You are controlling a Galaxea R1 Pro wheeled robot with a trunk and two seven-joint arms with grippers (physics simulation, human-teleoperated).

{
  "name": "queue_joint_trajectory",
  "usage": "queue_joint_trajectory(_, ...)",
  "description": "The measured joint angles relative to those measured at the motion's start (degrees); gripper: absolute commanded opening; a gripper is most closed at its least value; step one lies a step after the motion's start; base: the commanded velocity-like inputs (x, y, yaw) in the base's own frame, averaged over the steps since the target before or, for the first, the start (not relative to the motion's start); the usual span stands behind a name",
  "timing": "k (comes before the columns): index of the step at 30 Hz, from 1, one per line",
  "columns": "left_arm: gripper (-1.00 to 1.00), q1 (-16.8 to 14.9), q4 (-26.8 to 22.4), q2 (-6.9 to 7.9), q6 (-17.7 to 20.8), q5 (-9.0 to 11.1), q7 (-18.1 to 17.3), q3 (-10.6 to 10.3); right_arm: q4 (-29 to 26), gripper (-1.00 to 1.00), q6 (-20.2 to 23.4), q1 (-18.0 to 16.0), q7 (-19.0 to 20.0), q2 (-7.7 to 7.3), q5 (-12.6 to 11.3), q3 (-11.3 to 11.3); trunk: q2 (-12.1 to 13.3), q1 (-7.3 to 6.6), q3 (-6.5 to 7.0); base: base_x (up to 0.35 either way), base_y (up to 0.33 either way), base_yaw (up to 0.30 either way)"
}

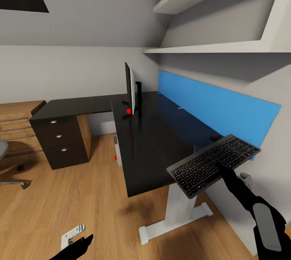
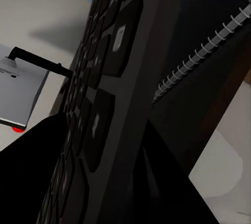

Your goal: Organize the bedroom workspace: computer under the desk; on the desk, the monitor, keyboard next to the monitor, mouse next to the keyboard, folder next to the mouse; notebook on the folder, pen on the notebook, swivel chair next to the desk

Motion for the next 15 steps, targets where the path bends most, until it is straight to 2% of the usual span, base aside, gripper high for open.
queue_joint_trajectory(5, 1.00, 0.00, -0.01, -0.02, -0.02, 0.00, -0.04, -0.05, -0.05, -1.00, -0.11, 0.01, 0.02, 0.01, 0.06, 0.00, 0.00, 0.00, 0.06, 0.000, 0.142, -0.114)
queue_joint_trajectory(15, 1.00, -0.01, -0.07, -0.07, -0.01, -0.08, -0.06, -0.13, -0.05, -1.00, -0.24, 0.01, 0.02, -0.16, 0.26, -0.06, 0.00, 0.00, 0.45, 0.002, 0.305, -0.214)
